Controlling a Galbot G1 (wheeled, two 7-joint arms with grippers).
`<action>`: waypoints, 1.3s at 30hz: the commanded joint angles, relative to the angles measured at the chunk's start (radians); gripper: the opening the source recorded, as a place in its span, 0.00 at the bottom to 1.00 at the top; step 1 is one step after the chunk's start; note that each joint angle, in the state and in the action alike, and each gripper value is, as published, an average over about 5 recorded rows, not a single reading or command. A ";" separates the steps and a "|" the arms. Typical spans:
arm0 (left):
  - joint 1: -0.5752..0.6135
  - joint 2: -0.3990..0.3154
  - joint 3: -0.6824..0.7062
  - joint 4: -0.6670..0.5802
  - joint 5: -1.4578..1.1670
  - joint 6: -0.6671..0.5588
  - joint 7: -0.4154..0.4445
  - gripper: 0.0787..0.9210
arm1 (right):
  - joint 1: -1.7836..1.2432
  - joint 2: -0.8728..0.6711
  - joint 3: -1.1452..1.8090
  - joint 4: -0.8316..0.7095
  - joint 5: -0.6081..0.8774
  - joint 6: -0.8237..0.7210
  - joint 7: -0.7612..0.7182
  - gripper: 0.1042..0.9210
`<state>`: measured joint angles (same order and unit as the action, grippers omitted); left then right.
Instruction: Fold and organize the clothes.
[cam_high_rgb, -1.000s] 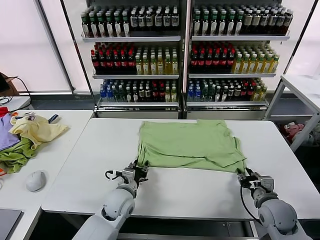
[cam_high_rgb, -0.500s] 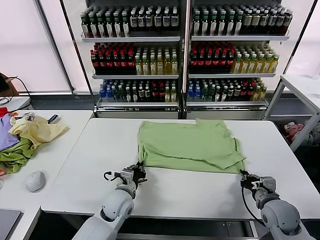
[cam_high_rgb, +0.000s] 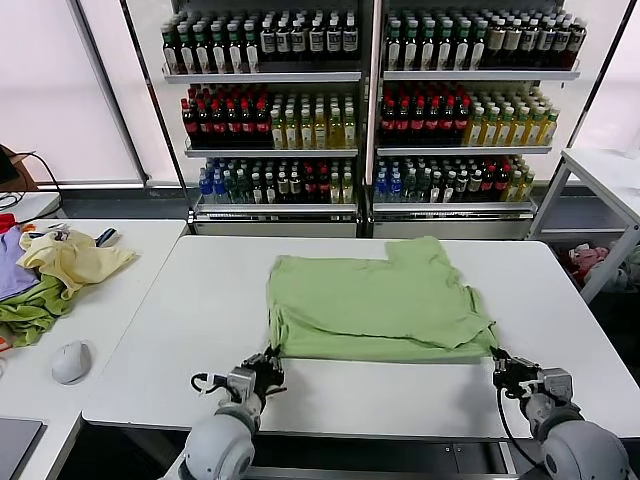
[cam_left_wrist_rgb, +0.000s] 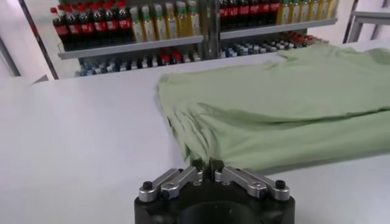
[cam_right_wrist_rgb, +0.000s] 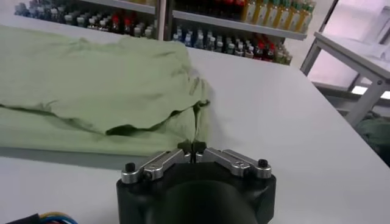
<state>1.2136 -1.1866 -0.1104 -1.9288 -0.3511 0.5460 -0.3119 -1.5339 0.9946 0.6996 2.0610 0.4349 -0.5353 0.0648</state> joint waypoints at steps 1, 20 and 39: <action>0.320 0.020 -0.042 -0.260 0.130 -0.025 0.002 0.07 | -0.270 0.034 0.083 0.188 -0.114 0.007 -0.005 0.01; 0.396 0.058 -0.071 -0.351 0.202 -0.006 0.027 0.22 | -0.301 0.078 0.115 0.295 -0.136 0.078 0.059 0.34; -0.286 0.028 -0.026 0.094 -0.109 -0.049 -0.028 0.85 | 0.652 0.008 -0.347 -0.313 0.055 0.051 0.119 0.88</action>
<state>1.3287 -1.1364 -0.1822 -2.1105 -0.3338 0.5068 -0.3308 -1.3341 1.0096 0.5905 2.0560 0.4357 -0.4828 0.1671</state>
